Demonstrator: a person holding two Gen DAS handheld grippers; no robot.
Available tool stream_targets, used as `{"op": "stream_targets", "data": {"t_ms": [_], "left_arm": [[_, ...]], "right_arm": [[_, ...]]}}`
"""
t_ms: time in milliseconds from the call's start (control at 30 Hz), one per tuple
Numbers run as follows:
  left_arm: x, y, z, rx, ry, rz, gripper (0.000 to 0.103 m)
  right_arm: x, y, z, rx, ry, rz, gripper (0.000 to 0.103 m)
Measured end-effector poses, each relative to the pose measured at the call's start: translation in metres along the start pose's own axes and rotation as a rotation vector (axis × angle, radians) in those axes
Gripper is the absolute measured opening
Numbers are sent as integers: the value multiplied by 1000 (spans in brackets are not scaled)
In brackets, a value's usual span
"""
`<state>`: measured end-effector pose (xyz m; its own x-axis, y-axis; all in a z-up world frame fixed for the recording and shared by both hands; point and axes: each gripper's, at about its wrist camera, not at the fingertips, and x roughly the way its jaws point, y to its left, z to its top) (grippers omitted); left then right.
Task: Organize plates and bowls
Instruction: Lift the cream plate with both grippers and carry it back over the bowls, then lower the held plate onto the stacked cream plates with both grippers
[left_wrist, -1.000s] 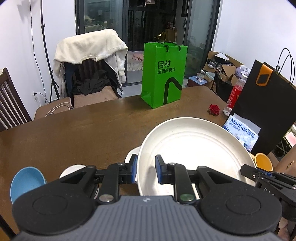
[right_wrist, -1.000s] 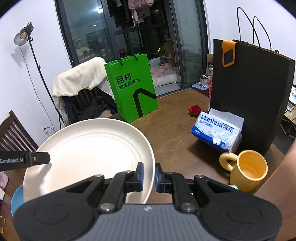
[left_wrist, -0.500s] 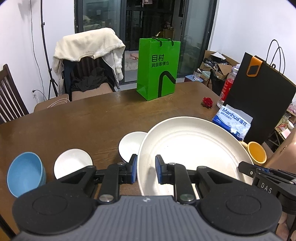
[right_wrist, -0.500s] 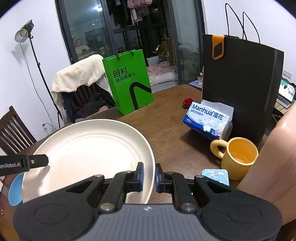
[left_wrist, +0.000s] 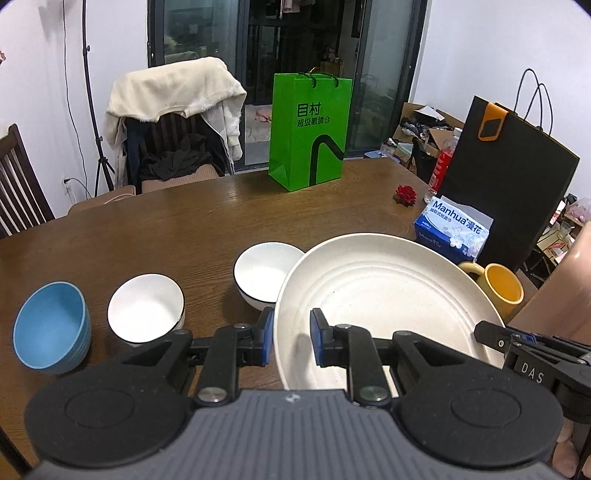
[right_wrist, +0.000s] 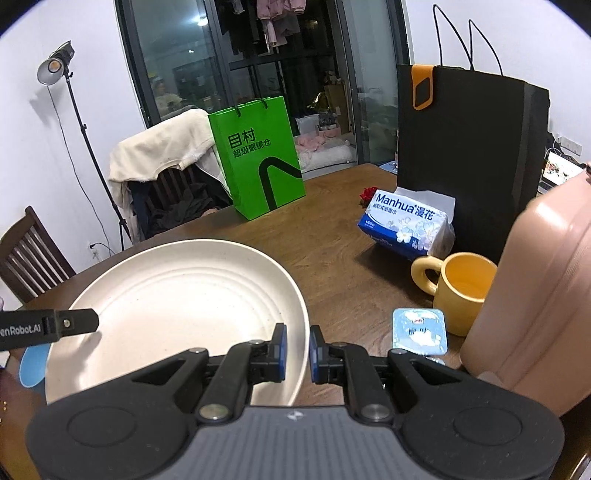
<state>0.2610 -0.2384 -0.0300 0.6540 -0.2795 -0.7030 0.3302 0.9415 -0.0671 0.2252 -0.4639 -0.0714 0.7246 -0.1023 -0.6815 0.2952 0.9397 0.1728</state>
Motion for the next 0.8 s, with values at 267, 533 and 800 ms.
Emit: {"op": "stream_targets", "data": {"t_ms": [267,533,800], "left_arm": [[-9,8,-15,-23,-7,-12,20],[-11,9,-31,-27,-10,-14,20],[-13,12,-51,-30,-7,-24,20]], "right_arm": [[-8,2,-17,2,-10,5,12],[-11,4,-31,-6,-9,0,12],[-17,4,-48,-17,-12,-10,12]]}}
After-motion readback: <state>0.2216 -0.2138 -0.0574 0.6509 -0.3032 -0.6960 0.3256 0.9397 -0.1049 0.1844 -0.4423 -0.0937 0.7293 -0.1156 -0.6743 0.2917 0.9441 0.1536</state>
